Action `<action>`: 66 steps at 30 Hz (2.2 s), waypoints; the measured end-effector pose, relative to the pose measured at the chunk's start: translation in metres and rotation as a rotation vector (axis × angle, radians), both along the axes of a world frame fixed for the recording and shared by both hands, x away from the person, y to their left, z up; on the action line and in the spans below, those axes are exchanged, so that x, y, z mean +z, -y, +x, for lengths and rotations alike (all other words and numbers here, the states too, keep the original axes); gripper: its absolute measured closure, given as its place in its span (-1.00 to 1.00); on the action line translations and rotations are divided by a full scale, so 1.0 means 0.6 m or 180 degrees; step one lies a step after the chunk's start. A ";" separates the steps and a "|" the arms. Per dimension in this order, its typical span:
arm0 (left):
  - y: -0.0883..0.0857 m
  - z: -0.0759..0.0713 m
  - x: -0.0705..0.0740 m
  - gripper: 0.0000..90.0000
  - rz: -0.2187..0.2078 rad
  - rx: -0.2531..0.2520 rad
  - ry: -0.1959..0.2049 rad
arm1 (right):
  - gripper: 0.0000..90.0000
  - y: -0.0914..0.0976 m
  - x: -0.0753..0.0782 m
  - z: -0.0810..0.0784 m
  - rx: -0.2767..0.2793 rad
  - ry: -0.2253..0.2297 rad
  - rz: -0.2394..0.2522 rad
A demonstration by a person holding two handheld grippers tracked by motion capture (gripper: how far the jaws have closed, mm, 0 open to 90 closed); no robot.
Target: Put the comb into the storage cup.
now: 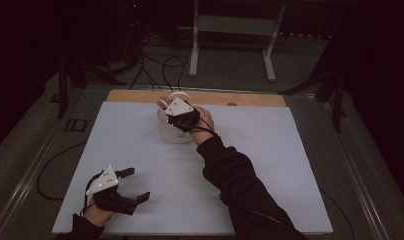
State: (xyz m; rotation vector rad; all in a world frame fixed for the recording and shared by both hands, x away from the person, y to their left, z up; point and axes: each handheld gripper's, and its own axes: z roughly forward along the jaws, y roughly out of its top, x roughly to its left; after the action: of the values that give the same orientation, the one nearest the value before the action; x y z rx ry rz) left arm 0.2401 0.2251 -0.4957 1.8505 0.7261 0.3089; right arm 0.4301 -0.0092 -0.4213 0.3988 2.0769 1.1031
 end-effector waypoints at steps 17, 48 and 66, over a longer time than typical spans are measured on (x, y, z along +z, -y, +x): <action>0.000 0.000 0.000 -1.00 0.0017 0.0004 0.0011 | 0.32 -0.029 -0.035 -0.035 0.0227 0.0056 -0.0222; 0.002 -0.001 -0.002 -1.00 0.0033 -0.0004 0.0018 | -0.81 -0.018 -0.019 -0.045 0.0295 -0.0288 0.0065; 0.001 -0.002 -0.004 -1.00 0.0065 0.0038 0.0027 | -0.81 0.012 -0.002 -0.030 0.0145 -0.0666 0.0307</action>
State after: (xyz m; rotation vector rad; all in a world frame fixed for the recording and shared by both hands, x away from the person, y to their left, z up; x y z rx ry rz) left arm 0.2389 0.2247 -0.4981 1.8638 0.7307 0.3328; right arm 0.4121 -0.0166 -0.4227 0.5365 2.2291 1.2373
